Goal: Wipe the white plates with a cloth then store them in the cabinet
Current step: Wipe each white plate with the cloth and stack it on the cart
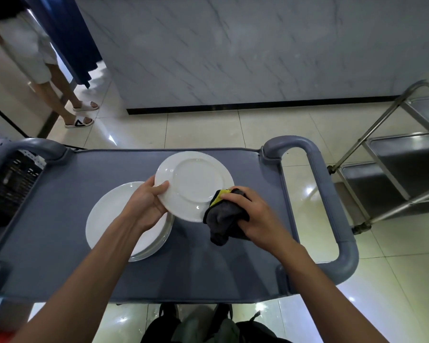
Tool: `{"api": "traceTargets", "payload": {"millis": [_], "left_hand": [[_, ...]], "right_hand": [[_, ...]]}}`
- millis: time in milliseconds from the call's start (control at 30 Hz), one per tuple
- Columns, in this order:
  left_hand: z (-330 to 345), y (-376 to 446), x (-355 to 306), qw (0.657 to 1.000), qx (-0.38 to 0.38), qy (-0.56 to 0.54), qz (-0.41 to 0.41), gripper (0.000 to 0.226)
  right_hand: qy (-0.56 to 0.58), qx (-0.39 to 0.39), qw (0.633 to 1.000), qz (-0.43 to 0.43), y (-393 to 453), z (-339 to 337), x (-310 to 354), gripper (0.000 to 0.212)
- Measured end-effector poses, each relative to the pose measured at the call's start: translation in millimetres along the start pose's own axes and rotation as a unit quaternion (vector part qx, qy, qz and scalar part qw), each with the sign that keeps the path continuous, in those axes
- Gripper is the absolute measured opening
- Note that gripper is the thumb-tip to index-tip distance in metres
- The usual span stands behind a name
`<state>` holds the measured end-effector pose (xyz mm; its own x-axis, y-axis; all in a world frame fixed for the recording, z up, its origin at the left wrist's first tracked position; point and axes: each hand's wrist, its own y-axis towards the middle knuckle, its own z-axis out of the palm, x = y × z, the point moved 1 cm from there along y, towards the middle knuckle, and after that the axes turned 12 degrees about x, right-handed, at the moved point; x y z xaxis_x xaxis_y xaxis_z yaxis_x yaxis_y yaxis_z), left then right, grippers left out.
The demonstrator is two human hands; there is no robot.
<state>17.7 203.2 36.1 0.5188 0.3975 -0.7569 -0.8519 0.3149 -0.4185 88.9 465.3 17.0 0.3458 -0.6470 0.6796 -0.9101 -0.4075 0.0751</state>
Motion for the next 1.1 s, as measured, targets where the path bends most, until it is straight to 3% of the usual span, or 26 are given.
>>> {"api": "traceTargets", "payload": {"millis": [233, 533, 700, 833, 933, 1100], "left_hand": [[11.8, -8.7, 6.8, 0.999, 0.004, 0.028, 0.039, 0.037], [25.3, -19.4, 9.9, 0.996, 0.028, 0.061, 0.066, 0.044], [26.6, -19.2, 12.8, 0.995, 0.022, 0.045, 0.088, 0.041], [19.3, -18.7, 14.2, 0.994, 0.015, 0.036, 0.098, 0.038], [18.8, -19.2, 18.4, 0.995, 0.011, 0.031, 0.098, 0.038], [20.5, -18.9, 23.2, 0.994, 0.0, 0.025, 0.104, 0.033]], "right_hand": [[0.055, -0.064, 0.995, 0.044, 21.4, 8.6, 10.5, 0.079], [0.072, -0.189, 0.974, 0.098, 54.4, 18.2, 30.1, 0.064], [-0.019, -0.156, 0.987, 0.033, 57.2, 28.7, 38.6, 0.051], [-0.087, -0.075, 0.993, 0.007, 44.3, 40.8, 37.4, 0.074], [-0.167, -0.053, 0.984, 0.018, 38.6, 46.1, 33.6, 0.078], [-0.141, -0.073, 0.985, 0.068, 28.1, 51.2, 24.8, 0.064]]}}
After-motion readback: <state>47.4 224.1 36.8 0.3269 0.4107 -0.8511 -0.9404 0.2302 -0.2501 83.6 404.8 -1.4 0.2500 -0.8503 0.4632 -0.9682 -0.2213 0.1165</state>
